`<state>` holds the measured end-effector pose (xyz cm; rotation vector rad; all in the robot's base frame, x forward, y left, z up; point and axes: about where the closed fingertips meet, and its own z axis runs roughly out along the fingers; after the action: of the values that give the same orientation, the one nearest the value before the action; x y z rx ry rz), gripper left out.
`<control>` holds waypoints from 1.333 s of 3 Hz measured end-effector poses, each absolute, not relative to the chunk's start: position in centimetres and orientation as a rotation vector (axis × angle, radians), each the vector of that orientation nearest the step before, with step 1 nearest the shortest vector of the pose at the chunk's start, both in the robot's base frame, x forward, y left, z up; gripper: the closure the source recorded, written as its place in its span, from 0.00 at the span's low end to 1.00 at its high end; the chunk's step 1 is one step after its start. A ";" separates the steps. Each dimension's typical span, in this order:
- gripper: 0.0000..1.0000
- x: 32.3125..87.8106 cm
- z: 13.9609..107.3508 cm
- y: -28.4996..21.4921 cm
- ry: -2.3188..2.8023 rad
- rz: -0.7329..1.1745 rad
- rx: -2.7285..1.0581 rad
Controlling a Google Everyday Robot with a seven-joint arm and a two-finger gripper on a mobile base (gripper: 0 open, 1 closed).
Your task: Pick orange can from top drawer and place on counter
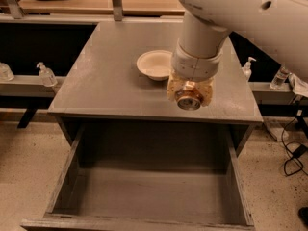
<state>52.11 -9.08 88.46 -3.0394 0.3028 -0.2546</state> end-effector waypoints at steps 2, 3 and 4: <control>0.54 56.5 81.8 -11.4 0.486 -0.116 -2.974; 0.30 56.7 81.6 -11.8 0.506 -0.097 -2.969; 0.00 56.7 82.4 -11.8 0.506 -0.097 -2.969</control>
Offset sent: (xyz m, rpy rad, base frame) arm 0.0579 -0.0610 -0.1382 0.1050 0.1923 -0.2244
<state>56.68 -11.81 82.44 -2.9694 0.5056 -0.0972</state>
